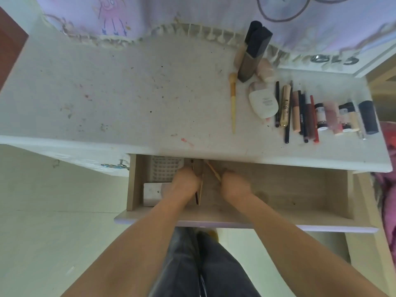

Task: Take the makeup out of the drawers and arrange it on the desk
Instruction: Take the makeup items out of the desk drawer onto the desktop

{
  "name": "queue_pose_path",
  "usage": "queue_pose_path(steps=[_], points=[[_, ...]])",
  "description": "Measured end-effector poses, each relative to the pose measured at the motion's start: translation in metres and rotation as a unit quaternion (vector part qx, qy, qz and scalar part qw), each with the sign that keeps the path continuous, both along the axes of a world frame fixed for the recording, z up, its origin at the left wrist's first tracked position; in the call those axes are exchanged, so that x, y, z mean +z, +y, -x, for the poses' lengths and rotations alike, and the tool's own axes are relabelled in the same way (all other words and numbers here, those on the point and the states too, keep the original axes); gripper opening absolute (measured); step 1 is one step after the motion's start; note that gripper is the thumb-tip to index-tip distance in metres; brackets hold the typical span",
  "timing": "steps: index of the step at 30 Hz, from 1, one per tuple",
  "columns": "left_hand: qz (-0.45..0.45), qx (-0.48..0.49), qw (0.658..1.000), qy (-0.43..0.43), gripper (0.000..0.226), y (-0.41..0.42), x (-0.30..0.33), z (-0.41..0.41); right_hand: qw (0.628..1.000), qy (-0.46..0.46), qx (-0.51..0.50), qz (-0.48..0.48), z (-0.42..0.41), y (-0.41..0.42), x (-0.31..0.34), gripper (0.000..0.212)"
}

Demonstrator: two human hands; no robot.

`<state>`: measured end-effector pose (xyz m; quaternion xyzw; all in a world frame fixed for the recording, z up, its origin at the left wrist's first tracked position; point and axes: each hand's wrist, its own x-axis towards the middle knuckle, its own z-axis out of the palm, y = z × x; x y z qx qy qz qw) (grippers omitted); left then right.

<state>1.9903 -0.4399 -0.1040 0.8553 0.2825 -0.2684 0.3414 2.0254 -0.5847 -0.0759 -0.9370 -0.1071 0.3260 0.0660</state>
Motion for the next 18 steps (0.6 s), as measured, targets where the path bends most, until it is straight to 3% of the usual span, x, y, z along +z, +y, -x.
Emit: queue_pose_path(steps=[4,8,11,13,18], points=[[0.129,-0.012,0.990,0.062,0.028,0.011,0.053,0.008,0.998,0.028,0.051,-0.007,0.002,-0.025,0.039,0.008],[0.185,-0.128,0.969,0.104,0.018,0.041,0.116,0.013,0.988,0.085,0.080,-0.106,0.012,-0.045,0.081,0.015],[0.223,-0.131,0.966,0.030,0.016,0.065,0.161,-0.007,0.964,0.114,-0.013,-0.238,-0.002,-0.041,0.119,0.013],[0.211,-0.112,0.970,-0.035,0.020,0.076,0.180,-0.035,0.942,0.074,-0.091,-0.314,-0.027,-0.028,0.136,0.019],[0.104,-0.107,0.980,-0.132,0.028,0.069,0.175,-0.123,0.934,-0.049,-0.134,-0.328,-0.095,0.027,0.143,0.049]])
